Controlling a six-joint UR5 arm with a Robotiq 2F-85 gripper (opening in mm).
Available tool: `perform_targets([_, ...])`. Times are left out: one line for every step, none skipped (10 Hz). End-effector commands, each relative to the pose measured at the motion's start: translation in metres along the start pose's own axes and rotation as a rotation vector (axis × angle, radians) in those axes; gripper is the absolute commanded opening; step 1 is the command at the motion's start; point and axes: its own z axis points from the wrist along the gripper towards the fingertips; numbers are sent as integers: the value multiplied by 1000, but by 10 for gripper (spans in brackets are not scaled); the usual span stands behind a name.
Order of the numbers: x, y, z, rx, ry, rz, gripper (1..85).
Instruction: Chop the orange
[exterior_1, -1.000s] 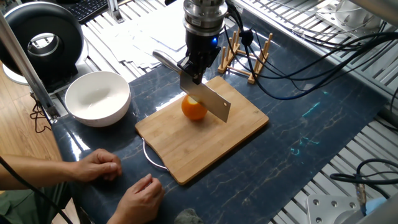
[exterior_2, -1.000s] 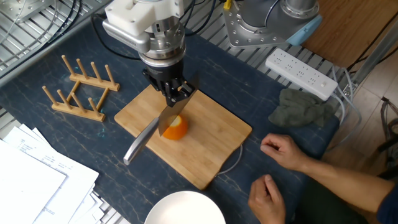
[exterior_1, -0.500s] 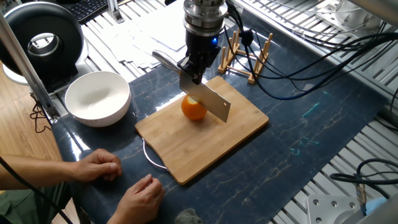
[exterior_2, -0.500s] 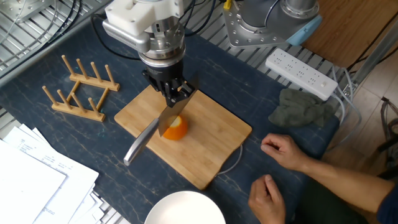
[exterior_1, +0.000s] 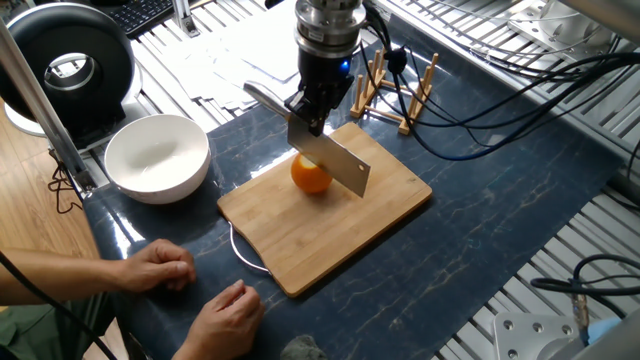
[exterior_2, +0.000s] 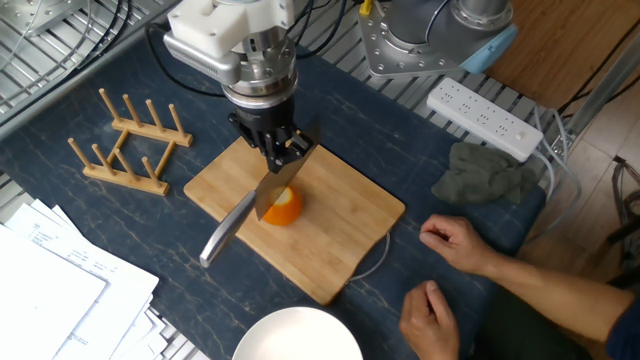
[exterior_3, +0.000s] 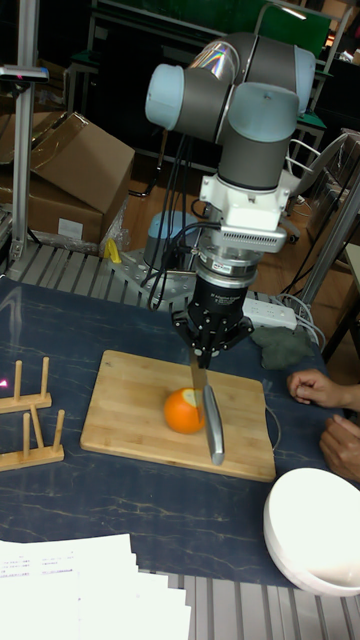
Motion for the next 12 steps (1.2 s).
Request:
perform_targets([-3,1,1,-14,-6,-1,13])
perform_targets([-3,0,1,-15,-7,-4,13])
perform_targets([-4,-2,2,-15,-10,-8,13])
perform_targets([-4,-4,3,-13,-12,-12,13])
perform_targets([-3,-7,5,-5,-14,-20,13])
perform_targets([-4,-12,8,0,-23,-30,13])
perform_targets([-3,-16,9,10,-23,-43,13])
perform_targets([-2,-19,8,22,-21,-51,13])
perform_targets([-2,-25,5,43,-15,-67,13])
perform_targets([-1,-30,1,62,-3,-82,13])
perform_targets([-1,-36,-4,91,4,-101,13])
perform_targets([-2,-35,-6,94,4,-104,13])
